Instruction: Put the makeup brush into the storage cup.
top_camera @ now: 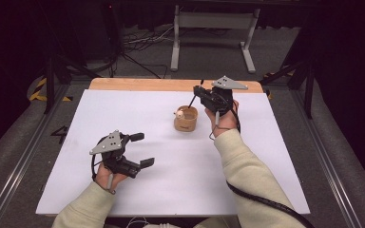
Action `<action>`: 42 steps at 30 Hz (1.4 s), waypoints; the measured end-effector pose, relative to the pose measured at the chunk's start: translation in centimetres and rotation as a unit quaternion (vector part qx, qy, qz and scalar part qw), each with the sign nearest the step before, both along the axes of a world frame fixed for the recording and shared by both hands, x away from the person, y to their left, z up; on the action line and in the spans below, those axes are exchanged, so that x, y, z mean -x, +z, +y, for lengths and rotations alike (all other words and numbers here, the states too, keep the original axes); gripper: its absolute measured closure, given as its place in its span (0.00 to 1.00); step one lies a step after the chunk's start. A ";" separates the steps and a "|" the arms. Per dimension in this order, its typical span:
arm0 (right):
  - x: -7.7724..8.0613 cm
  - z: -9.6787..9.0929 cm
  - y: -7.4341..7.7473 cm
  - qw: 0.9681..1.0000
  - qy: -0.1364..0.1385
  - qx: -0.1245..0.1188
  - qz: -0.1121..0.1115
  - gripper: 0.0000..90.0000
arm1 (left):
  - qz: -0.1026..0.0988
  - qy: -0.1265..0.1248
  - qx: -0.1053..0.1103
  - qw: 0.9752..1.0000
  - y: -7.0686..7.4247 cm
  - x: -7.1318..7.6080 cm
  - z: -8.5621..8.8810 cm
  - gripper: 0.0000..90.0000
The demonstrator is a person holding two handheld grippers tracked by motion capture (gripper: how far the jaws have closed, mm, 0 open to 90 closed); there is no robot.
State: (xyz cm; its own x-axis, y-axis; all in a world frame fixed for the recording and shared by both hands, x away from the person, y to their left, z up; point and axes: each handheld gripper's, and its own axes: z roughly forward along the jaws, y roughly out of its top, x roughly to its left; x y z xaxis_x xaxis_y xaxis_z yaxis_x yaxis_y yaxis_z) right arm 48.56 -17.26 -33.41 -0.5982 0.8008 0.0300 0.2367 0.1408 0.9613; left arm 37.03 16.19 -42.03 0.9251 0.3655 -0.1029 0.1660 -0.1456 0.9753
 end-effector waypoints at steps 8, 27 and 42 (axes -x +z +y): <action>-0.3 0.4 -1.2 1.000 0.004 0.008 0.012 0.94 | 0.001 0.003 -0.003 1.000 -0.1 0.0 0.0 0.03; -0.6 1.0 -2.9 0.999 0.010 0.013 0.031 0.78 | 0.001 0.010 0.000 1.000 0.0 -0.1 0.3 0.03; 1.3 -0.3 -0.8 0.999 0.037 0.016 -0.016 0.19 | -0.002 0.014 -0.001 1.000 0.2 0.0 0.8 0.03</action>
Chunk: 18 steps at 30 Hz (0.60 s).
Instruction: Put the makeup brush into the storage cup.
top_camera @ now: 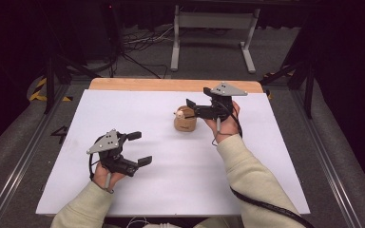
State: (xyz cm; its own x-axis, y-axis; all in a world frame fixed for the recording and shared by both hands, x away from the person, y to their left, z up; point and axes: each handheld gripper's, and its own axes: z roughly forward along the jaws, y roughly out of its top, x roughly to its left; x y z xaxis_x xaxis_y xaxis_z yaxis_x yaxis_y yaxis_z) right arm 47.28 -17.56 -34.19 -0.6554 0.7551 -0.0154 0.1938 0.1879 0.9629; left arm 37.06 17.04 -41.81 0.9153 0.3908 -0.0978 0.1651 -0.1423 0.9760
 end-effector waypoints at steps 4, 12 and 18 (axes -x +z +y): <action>0.9 -0.7 0.8 1.000 0.021 -0.001 0.012 0.12 | -0.003 0.006 0.000 1.000 0.1 0.1 0.7 0.03; 3.0 -2.1 1.6 0.999 0.040 -0.015 -0.010 0.08 | 0.001 0.013 0.000 1.000 0.0 0.5 1.8 0.03; 5.2 -3.3 2.0 0.997 0.060 -0.012 -0.043 0.06 | 0.005 0.011 0.009 1.000 0.1 1.1 2.4 0.03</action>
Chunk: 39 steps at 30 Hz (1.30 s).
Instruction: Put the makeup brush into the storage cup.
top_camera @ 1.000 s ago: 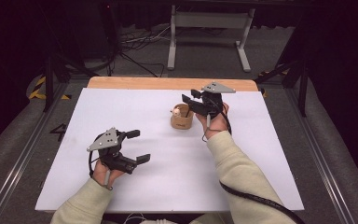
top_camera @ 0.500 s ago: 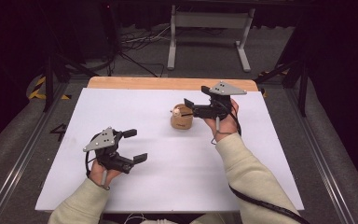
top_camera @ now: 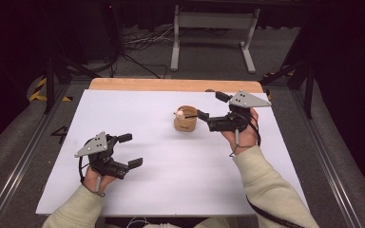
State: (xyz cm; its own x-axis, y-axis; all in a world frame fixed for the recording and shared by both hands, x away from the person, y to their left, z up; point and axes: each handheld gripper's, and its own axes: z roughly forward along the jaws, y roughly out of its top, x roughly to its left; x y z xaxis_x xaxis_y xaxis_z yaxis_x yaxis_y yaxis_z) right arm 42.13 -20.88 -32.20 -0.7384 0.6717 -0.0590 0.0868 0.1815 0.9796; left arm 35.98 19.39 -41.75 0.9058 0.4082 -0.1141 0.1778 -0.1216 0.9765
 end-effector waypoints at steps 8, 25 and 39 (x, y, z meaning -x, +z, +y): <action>2.2 -1.8 -0.1 1.000 0.018 0.007 -0.016 0.01 | -0.005 0.003 -0.004 1.000 0.1 0.7 0.6 0.03; 5.5 -5.6 -2.6 0.999 0.037 0.009 -0.035 0.00 | 0.000 0.008 -0.004 1.000 -0.1 2.0 2.1 0.03; 7.3 -6.9 -6.6 0.999 0.038 0.009 -0.034 0.00 | 0.009 0.016 -0.004 1.000 -0.6 2.5 3.2 0.03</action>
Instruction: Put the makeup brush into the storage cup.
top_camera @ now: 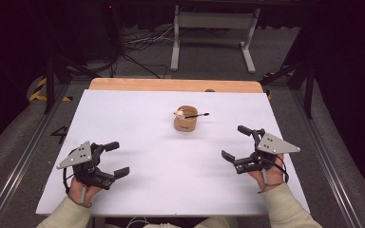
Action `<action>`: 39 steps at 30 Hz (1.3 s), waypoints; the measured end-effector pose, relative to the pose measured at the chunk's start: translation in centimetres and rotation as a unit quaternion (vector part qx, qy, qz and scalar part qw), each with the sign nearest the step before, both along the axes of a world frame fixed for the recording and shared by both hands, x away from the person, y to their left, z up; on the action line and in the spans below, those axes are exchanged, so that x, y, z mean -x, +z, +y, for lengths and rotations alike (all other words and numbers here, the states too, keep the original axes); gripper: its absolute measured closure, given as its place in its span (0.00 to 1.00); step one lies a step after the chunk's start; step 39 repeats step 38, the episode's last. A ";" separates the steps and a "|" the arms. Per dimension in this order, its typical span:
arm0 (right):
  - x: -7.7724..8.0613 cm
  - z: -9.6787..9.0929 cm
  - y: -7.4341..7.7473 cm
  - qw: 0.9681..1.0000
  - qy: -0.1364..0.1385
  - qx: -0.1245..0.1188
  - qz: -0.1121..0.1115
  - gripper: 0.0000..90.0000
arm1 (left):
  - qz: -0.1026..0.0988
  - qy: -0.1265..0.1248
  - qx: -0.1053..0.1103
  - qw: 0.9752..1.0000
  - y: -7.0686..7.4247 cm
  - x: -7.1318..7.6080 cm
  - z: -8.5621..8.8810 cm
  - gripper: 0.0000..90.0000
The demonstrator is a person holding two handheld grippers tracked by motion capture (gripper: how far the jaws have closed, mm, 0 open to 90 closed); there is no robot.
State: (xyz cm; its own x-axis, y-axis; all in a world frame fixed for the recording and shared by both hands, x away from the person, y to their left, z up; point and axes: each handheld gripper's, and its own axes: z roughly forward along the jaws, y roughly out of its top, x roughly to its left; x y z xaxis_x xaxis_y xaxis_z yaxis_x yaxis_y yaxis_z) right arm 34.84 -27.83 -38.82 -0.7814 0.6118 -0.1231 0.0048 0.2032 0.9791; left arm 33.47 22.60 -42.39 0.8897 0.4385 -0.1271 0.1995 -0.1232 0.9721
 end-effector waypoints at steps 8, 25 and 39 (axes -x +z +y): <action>0.5 -0.2 -1.7 1.000 0.004 -0.003 0.007 0.00 | 0.005 0.001 -0.001 1.000 -0.5 0.3 0.4 0.03; 0.4 -1.5 -4.8 0.999 -0.013 -0.035 0.028 0.00 | 0.013 0.005 0.007 1.000 -1.8 0.5 0.3 0.03; 0.7 -1.2 -4.6 1.000 -0.005 -0.025 0.017 0.00 | 0.014 0.015 0.010 1.000 -1.9 0.3 0.5 0.03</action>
